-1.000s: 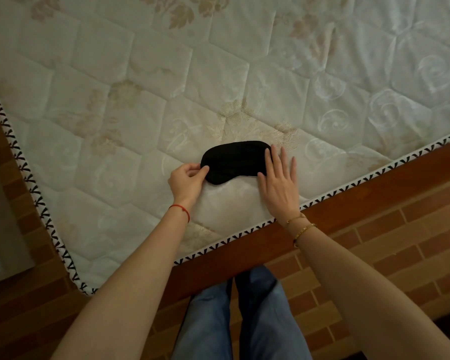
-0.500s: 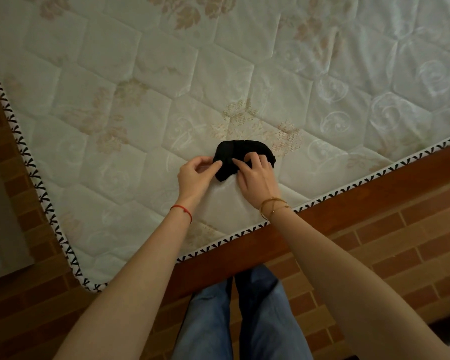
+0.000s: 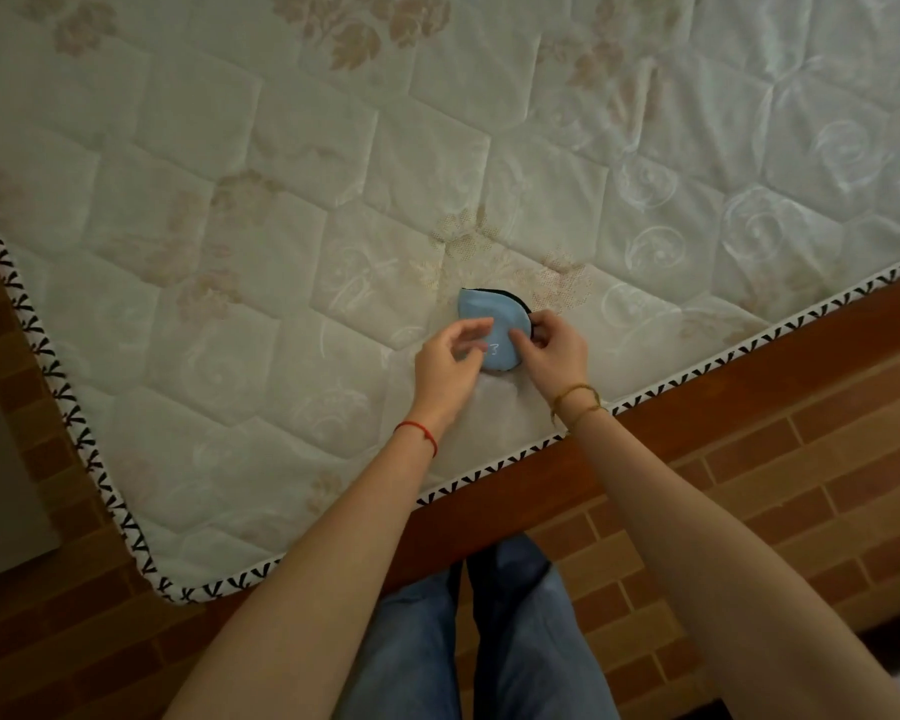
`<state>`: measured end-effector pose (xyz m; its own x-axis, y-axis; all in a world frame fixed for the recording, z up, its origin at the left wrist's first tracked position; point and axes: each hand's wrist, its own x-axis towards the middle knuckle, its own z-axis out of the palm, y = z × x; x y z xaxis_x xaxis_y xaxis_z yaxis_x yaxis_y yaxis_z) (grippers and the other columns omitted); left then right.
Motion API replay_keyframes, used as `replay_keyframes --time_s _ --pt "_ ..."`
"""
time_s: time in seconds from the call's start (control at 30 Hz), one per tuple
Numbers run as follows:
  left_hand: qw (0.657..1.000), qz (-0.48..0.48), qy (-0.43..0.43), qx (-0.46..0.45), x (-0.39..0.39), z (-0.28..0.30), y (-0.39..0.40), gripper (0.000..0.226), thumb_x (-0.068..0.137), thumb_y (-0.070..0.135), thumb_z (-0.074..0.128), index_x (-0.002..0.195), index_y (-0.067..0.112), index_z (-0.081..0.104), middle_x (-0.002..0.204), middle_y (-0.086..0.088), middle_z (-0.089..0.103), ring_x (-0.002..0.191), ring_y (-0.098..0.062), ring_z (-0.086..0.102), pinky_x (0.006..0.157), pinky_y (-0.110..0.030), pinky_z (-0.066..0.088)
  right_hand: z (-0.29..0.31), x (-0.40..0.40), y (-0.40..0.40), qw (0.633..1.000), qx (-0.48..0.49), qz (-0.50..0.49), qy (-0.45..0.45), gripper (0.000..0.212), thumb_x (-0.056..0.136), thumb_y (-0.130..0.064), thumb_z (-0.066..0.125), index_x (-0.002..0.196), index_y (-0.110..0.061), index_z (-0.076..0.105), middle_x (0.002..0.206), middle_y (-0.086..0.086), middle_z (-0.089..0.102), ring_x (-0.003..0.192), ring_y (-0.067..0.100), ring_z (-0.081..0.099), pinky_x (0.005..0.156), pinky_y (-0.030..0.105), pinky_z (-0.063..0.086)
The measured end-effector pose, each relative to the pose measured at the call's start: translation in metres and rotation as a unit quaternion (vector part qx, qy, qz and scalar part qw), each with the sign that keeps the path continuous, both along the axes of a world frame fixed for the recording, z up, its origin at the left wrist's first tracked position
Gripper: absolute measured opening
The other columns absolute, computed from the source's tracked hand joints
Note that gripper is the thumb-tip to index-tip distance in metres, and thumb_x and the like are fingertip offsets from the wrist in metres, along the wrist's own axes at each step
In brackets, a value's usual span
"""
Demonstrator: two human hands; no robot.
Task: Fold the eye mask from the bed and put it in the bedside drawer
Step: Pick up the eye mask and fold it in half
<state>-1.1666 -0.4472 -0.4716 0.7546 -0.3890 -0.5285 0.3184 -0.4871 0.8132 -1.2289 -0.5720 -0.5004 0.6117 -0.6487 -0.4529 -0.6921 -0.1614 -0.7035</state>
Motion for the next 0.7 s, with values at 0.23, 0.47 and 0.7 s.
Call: replay_keyframes --time_s 0.23,0.47,0.7 --pt "0.995 0.017 -0.019 0.101 0.012 -0.013 -0.002 0.035 0.086 0.015 0.069 0.119 0.009 0.059 0.101 0.001 0.064 0.085 -0.011 0.060 0.072 -0.011 0.045 -0.010 0.004 -0.015 0.998 -0.052 -0.034 0.024 0.024 0.078 -0.019 0.070 0.096 -0.009 0.058 0.091 0.008 0.056 0.076 0.016 0.049 0.070 0.024 0.041" --pt "0.991 -0.006 -0.004 0.134 0.015 -0.016 -0.019 0.036 0.085 0.021 0.071 0.116 0.005 0.062 0.104 -0.008 0.069 0.082 -0.012 0.060 0.066 -0.011 0.043 -0.009 0.011 -0.018 0.995 -0.052 -0.057 0.060 0.028 0.080 -0.023 0.071 0.099 -0.006 0.060 0.102 0.009 0.055 0.082 0.015 0.050 0.077 0.025 0.043" --pt "0.993 -0.003 0.030 0.118 0.020 -0.015 -0.015 0.036 0.083 0.019 0.073 0.115 0.006 0.061 0.109 -0.013 0.072 0.092 -0.020 0.068 0.084 -0.032 0.055 -0.004 0.016 -0.024 0.997 0.001 -0.036 0.069 0.016 0.080 -0.020 0.069 0.083 -0.014 0.054 0.078 -0.001 0.055 0.073 0.016 0.050 0.068 0.025 0.038"
